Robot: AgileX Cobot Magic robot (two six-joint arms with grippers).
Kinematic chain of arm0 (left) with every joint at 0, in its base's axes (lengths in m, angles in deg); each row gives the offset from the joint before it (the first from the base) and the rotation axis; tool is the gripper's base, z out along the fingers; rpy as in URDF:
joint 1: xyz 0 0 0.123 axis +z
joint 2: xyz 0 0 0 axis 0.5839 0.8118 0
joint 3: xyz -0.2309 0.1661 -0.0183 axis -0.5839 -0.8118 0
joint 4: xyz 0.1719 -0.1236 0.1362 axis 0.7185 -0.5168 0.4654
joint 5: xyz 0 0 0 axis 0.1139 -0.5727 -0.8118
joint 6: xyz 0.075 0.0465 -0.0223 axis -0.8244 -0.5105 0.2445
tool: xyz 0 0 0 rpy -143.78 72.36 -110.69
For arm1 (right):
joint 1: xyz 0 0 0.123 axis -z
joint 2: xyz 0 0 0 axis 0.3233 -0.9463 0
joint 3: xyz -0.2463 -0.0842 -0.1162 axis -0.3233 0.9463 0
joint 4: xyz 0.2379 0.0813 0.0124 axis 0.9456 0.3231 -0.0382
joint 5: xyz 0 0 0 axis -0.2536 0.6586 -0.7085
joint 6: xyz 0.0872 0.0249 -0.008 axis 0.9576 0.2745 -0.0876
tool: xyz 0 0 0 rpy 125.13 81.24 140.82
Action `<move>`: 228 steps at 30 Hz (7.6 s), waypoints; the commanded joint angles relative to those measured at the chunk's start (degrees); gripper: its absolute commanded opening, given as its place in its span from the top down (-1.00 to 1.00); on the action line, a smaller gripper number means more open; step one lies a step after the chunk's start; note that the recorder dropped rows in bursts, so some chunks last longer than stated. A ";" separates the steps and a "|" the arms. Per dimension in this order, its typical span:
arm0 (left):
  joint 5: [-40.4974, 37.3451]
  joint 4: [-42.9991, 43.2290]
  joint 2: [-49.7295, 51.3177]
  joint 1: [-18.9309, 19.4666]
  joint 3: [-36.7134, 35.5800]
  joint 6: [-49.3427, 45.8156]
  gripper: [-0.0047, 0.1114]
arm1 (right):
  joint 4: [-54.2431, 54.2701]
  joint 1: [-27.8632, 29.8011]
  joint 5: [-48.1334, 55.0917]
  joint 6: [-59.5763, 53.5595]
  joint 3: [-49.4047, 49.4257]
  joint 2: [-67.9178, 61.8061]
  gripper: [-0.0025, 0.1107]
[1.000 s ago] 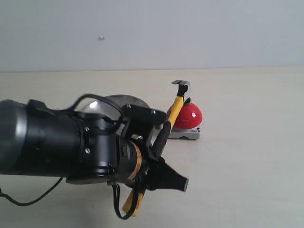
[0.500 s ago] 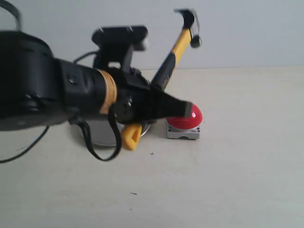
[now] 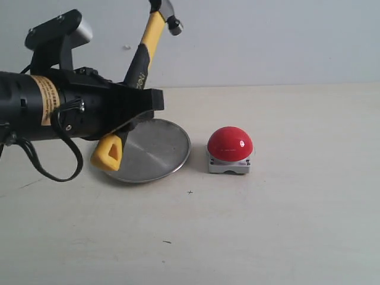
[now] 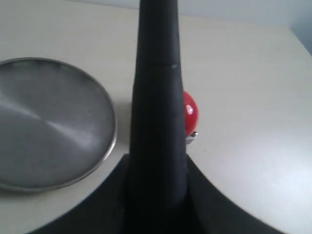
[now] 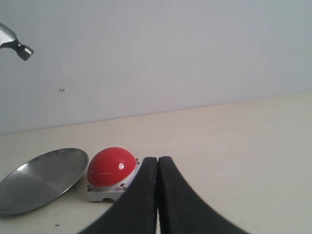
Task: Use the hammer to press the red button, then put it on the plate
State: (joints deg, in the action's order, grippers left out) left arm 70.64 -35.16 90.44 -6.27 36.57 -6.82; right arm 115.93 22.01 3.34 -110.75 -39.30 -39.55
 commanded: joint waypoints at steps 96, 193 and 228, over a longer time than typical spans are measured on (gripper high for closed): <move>-27.97 -131.31 36.79 28.92 14.91 -131.23 0.92 | -0.43 0.19 -0.20 -0.19 0.27 0.26 0.96; -43.06 -113.28 32.98 34.23 14.78 -112.47 0.27 | -0.43 0.19 -0.20 -0.19 0.27 0.26 0.96; -13.18 -131.31 -73.70 34.64 -39.53 -144.21 0.92 | -0.43 0.19 -0.20 -0.19 0.27 0.26 0.96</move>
State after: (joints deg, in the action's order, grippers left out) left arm 57.12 -165.93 18.45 28.22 -2.54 -150.98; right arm 115.93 22.01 3.24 -110.65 -39.30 -39.55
